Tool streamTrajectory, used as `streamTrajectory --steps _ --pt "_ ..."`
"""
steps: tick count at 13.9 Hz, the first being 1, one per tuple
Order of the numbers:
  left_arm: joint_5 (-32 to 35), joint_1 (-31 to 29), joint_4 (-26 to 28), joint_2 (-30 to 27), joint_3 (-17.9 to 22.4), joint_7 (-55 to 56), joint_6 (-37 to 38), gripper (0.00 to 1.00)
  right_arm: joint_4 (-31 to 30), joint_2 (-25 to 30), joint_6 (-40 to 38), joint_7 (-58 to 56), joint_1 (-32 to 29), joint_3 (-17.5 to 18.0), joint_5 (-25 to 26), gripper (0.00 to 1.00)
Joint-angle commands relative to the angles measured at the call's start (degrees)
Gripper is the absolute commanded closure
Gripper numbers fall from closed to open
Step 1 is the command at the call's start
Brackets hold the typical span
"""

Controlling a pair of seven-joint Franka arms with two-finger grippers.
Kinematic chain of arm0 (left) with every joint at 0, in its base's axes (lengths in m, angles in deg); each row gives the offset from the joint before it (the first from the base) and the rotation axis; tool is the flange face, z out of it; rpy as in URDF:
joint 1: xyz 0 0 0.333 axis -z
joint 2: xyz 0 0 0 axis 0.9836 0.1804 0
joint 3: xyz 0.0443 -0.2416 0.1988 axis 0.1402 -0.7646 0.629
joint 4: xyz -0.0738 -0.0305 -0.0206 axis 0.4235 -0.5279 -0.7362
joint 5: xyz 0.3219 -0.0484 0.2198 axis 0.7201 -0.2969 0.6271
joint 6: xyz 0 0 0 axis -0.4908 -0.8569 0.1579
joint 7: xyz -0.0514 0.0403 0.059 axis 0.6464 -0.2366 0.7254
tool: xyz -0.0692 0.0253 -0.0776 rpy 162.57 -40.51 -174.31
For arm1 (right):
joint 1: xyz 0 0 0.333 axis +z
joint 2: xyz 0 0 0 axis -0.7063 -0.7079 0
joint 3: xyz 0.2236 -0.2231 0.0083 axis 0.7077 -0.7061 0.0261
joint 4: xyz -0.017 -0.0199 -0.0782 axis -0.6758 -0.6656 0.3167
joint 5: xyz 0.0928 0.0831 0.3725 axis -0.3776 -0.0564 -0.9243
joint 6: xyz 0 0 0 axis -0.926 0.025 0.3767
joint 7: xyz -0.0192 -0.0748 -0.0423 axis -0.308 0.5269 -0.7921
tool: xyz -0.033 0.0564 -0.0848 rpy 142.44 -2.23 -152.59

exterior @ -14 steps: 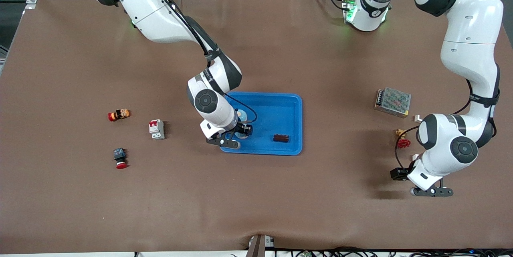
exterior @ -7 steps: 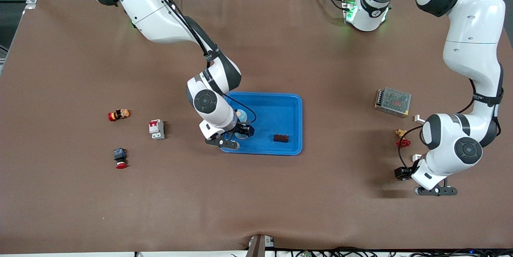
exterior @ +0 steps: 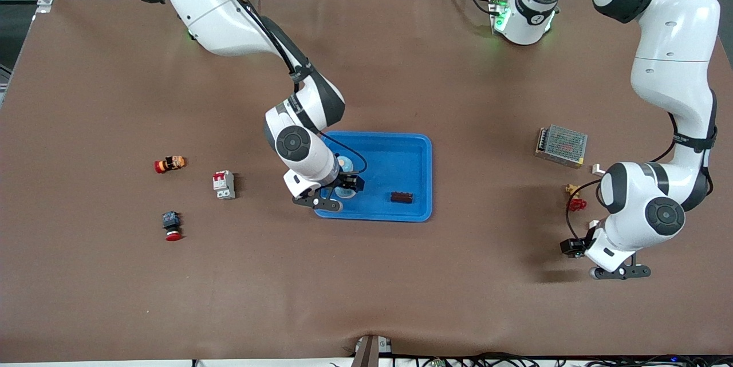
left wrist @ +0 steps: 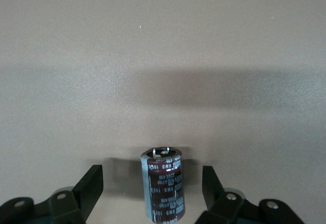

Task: Place electrolytic capacitor and blue bell in tray
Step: 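Lower the bell into the tray while the left gripper grasps the capacitor, then withdraw the right gripper from the tray while the left gripper lifts the capacitor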

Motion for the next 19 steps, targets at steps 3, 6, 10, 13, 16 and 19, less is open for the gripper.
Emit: streamTrajectory --steps 3,6,10,13,16,19 --pt "-0.01 0.3 0.91 -0.94 0.14 2.32 0.92 0.36 -1.15 9.44 -11.3 2.09 0.25 -0.41 0.79 0.0" --pt "0.07 0.92 0.91 -0.94 0.14 7.5 1.01 0.77 -1.23 14.71 -18.41 2.09 -0.19 -0.41 0.7 0.0" --pt "0.69 1.36 0.82 -1.03 0.23 9.01 3.03 1.0 -1.41 22.62 -28.52 1.48 -2.03 -0.41 0.43 0.0" --pt "0.69 1.62 0.65 -1.02 0.23 9.01 3.03 1.0 -2.28 27.9 -33.98 1.21 -3.09 -0.41 0.43 0.0" --pt "0.51 1.45 0.38 -1.29 0.23 9.36 3.03 1.0 -3.26 31.42 -37.23 0.42 -4.06 -0.5 0.43 0.0" --pt "-0.28 0.92 0.29 -3.65 0.05 15.83 5.22 1.0 -3.26 34.06 -40.66 -2.39 -6.08 -0.58 0.52 0.0"
